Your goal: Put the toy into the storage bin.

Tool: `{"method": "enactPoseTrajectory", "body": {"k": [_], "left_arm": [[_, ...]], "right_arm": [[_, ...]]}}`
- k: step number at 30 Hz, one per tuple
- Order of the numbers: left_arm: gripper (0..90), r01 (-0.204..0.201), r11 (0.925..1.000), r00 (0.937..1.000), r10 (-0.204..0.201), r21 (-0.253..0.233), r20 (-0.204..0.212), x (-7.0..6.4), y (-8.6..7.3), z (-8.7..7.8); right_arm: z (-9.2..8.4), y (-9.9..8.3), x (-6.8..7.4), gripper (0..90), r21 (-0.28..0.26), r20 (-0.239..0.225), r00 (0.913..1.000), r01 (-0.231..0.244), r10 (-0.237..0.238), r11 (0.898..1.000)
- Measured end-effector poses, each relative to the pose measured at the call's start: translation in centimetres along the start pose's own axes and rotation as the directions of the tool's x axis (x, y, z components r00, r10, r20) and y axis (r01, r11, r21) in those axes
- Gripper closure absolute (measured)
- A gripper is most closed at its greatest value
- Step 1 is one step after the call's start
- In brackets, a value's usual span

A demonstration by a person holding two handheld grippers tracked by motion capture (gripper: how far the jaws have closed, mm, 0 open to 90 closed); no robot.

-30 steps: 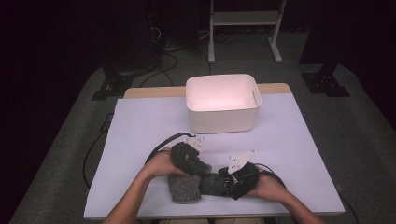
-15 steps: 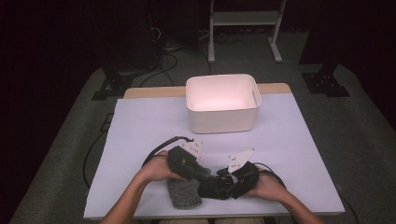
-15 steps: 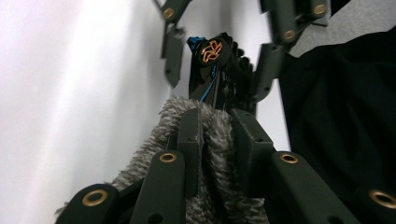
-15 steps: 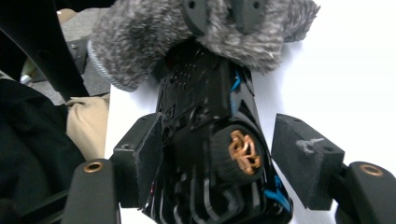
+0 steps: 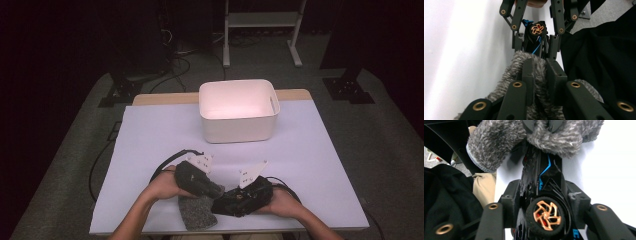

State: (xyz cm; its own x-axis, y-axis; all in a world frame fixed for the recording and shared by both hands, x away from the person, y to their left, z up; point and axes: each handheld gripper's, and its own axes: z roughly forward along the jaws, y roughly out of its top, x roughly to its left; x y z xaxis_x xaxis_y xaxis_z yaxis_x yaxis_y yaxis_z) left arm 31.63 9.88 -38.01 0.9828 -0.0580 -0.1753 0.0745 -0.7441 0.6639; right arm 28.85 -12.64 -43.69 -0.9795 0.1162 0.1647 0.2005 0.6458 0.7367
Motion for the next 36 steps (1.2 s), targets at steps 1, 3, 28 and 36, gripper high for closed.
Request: {"method": "enactPoseTrajectory", "body": {"k": [1, 3, 28, 36], "left_arm": [[79.7, -0.004, 1.0000, 1.0000, 0.004, -0.001, 0.005, 0.0, 0.0, -0.1], [81.8, -0.011, 0.9999, 0.9999, 0.011, -0.009, -0.004, -0.1, 0.0, -0.3], [84.0, -0.048, 0.9964, 0.9963, 0.053, 0.070, -0.068, 1.5, 2.2, 0.5], [79.4, -0.072, 0.9937, 0.9930, 0.079, 0.086, -0.088, 1.1, 2.4, 0.6]], "right_arm": [[0.0, 0.0, 0.1, 51.1, -0.001, 0.004, 1.0000, 0.002, -0.002, 1.000], [-0.1, -0.1, 0.2, 52.1, -0.003, 0.003, 0.9999, 0.012, -0.011, 1.000], [-0.7, -0.1, -2.0, 53.4, -0.037, 0.159, 0.9831, 0.097, -0.090, 0.995], [-1.7, -1.4, -1.9, 50.4, -0.035, 0.156, 0.9860, 0.066, -0.060, 0.997]]}}
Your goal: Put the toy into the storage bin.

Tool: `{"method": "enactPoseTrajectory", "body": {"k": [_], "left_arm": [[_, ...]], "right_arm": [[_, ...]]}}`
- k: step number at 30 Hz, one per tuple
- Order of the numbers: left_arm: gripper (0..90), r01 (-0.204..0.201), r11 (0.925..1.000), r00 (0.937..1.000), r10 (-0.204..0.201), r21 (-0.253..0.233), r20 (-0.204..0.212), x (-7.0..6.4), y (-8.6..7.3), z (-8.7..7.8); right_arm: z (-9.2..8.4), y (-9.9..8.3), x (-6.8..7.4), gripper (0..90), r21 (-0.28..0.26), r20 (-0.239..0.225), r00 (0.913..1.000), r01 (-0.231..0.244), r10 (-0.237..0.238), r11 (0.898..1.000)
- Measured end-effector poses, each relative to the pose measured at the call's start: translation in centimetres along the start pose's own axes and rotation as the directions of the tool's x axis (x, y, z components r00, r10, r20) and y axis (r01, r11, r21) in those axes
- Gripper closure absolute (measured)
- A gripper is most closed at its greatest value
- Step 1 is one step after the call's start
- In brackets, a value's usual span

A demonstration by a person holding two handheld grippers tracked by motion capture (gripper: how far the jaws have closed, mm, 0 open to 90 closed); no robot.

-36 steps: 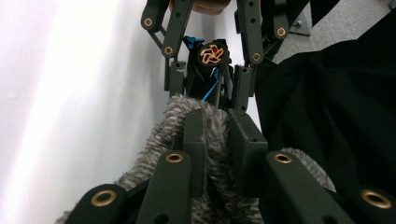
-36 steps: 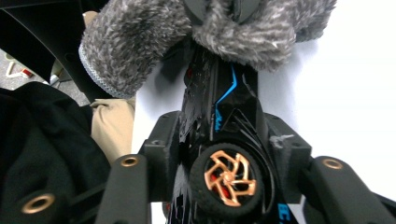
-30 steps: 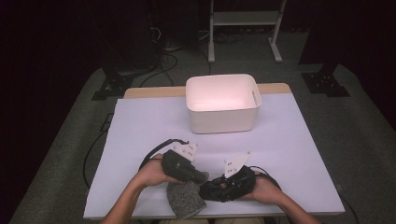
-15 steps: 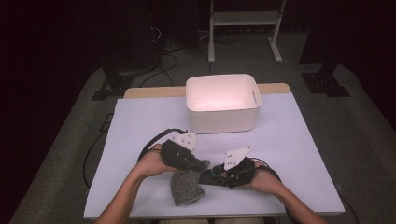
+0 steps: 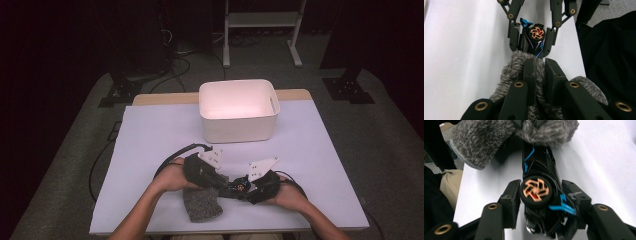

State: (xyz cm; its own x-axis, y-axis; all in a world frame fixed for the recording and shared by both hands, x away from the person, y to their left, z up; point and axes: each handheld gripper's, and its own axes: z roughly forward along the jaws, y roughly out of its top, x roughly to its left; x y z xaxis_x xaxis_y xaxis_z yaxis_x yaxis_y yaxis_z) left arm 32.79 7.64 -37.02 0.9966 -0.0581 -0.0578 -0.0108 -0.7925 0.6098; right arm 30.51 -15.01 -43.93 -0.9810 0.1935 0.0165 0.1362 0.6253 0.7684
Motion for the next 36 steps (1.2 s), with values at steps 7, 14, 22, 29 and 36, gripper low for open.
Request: {"method": "enactPoseTrajectory", "body": {"k": [7, 14, 22, 29, 36], "left_arm": [[79.4, -0.004, 0.9999, 0.9999, 0.005, 0.014, -0.017, -0.19, 0.05, -0.41], [67.0, 0.024, 0.9986, 0.9990, -0.022, 0.047, -0.039, -0.13, 0.11, 0.03], [60.3, 0.022, 0.9981, 0.9962, -0.017, 0.057, -0.085, -0.64, 0.31, -0.12], [54.9, 0.057, 0.9964, 0.9924, -0.050, 0.062, -0.112, -0.65, 0.34, -0.52], [57.8, 0.106, 0.9908, 0.9900, -0.098, 0.084, -0.102, -0.30, 0.23, -0.40]], "right_arm": [[0.06, -0.30, 0.01, 51.4, 0.004, 0.001, 1.0000, -0.002, 0.002, 1.000], [-0.11, -0.32, 0.02, 50.5, 0.005, 0.011, 0.9999, 0.001, -0.001, 1.000], [-0.46, -0.56, 0.12, 50.3, 0.000, 0.012, 0.9999, -0.008, 0.008, 1.000], [-0.53, -0.64, 0.13, 50.3, -0.003, 0.011, 0.9999, -0.005, 0.005, 1.000], [-0.70, -0.76, 0.14, 49.8, 0.000, 0.011, 0.9999, -0.007, 0.007, 1.000]]}}
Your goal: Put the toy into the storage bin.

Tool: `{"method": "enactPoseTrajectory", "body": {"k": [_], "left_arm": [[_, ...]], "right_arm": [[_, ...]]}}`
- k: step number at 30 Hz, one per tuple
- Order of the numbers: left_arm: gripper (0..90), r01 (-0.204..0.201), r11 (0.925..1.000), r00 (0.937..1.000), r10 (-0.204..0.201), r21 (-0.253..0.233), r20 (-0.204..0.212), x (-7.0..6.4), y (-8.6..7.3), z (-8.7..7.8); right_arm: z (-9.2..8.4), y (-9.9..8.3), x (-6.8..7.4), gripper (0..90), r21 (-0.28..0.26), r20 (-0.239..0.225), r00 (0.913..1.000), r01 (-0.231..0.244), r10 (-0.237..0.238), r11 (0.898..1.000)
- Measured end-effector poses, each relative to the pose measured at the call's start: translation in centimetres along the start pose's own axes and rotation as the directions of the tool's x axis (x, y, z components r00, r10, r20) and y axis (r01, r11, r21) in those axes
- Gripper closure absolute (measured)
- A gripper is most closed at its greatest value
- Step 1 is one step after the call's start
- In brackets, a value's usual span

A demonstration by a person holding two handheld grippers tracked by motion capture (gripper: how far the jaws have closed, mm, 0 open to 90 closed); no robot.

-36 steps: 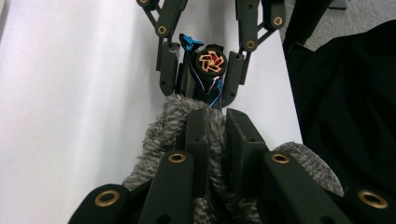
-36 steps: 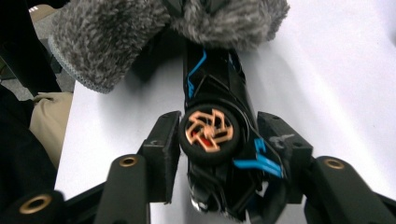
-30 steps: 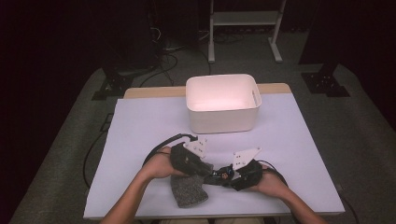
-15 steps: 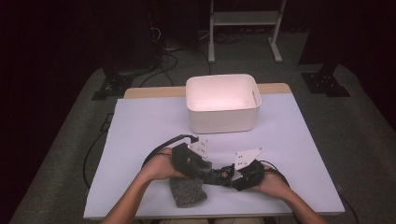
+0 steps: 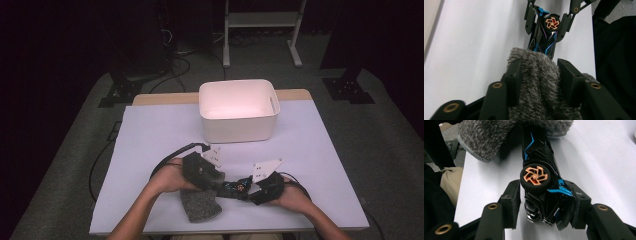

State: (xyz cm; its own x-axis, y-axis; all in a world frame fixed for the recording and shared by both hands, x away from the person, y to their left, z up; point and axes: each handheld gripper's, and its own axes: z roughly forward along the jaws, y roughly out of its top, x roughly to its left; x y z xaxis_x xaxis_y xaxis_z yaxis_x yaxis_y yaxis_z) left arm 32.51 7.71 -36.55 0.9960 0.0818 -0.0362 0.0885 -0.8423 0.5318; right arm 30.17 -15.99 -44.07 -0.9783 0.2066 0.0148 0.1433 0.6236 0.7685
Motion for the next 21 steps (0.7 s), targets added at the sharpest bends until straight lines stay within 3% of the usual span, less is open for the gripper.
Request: {"method": "enactPoseTrajectory", "body": {"k": [4, 8, 16, 21], "left_arm": [[72.6, -0.003, 1.0000, 1.0000, 0.003, 0.005, 0.006, 0.0, 0.1, 0.1], [83.5, -0.042, 0.9990, 0.9991, 0.042, 0.014, -0.005, 0.0, 0.4, 0.1], [84.7, -0.116, 0.9932, 0.9913, 0.115, 0.009, 0.063, -0.9, 2.7, 1.7], [84.4, -0.157, 0.9875, 0.9812, 0.156, 0.002, 0.114, -1.1, 5.2, 3.4]], "right_arm": [[-0.2, -0.3, 0.0, 51.7, 0.007, 0.005, 0.9999, -0.010, 0.009, 1.000], [-0.2, -0.4, -0.1, 55.4, 0.004, -0.007, 0.9999, -0.012, 0.012, 1.000], [-0.2, -0.5, -0.2, 55.7, -0.003, -0.009, 0.9999, -0.015, 0.015, 1.000], [-0.2, -0.6, -0.2, 55.7, -0.016, -0.012, 0.9994, -0.033, 0.033, 0.999]]}}
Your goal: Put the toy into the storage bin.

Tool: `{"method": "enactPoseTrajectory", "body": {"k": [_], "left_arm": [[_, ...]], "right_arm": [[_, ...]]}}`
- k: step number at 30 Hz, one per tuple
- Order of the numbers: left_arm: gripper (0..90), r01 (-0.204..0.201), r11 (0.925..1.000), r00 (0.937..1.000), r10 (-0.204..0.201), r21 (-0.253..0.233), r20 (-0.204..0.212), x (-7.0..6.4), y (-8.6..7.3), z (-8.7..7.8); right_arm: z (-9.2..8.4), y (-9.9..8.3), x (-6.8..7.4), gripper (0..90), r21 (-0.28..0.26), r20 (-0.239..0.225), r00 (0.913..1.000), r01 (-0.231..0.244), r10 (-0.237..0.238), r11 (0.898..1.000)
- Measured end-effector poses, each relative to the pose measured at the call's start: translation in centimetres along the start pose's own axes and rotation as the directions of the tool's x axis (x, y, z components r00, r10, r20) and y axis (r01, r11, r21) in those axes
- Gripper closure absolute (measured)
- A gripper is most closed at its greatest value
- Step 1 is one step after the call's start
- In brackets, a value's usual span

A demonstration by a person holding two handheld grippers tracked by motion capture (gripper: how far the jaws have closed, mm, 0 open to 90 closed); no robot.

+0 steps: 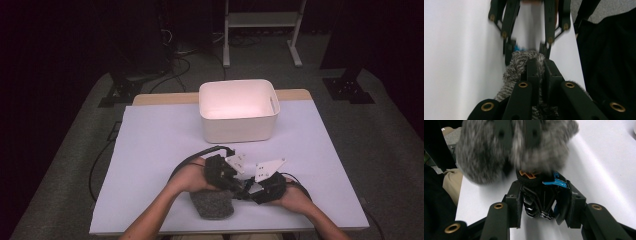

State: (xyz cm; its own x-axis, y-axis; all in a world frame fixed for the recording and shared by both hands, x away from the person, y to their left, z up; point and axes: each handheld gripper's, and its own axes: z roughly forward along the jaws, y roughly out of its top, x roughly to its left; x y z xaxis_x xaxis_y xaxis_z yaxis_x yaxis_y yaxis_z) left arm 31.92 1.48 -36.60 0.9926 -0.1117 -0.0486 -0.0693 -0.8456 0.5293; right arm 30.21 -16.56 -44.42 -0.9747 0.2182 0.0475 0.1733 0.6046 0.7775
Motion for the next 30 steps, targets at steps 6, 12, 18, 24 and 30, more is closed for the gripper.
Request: {"method": "enactPoseTrajectory", "body": {"k": [6, 12, 18, 24, 30], "left_arm": [[84.0, -0.001, 1.0000, 1.0000, 0.001, 0.006, -0.004, 0.3, 0.1, 0.1], [83.6, 0.030, 0.9995, 0.9992, -0.030, -0.015, -0.028, 0.5, -1.6, -1.1], [83.5, 0.014, 0.9996, 0.9997, -0.015, -0.025, -0.018, 0.5, -0.7, -0.5], [83.5, 0.009, 0.9996, 1.0000, -0.009, -0.028, -0.004, 0.7, -0.1, 0.1], [83.8, 0.016, 0.9998, 0.9996, -0.016, -0.016, -0.024, 0.7, -1.5, -0.9]], "right_arm": [[0.0, -0.1, 0.1, 55.8, -0.009, 0.002, 1.0000, -0.005, 0.005, 1.000], [0.0, -0.1, 0.1, 57.0, -0.013, -0.001, 1.0000, 0.002, -0.002, 1.000], [0.1, -0.2, 0.0, 56.2, -0.019, -0.008, 1.0000, -0.004, 0.004, 1.000], [0.2, -0.1, 0.1, 56.7, -0.025, -0.008, 1.0000, -0.001, 0.001, 1.000], [0.2, 0.1, 0.1, 57.0, -0.016, -0.003, 1.0000, 0.008, -0.008, 1.000]]}}
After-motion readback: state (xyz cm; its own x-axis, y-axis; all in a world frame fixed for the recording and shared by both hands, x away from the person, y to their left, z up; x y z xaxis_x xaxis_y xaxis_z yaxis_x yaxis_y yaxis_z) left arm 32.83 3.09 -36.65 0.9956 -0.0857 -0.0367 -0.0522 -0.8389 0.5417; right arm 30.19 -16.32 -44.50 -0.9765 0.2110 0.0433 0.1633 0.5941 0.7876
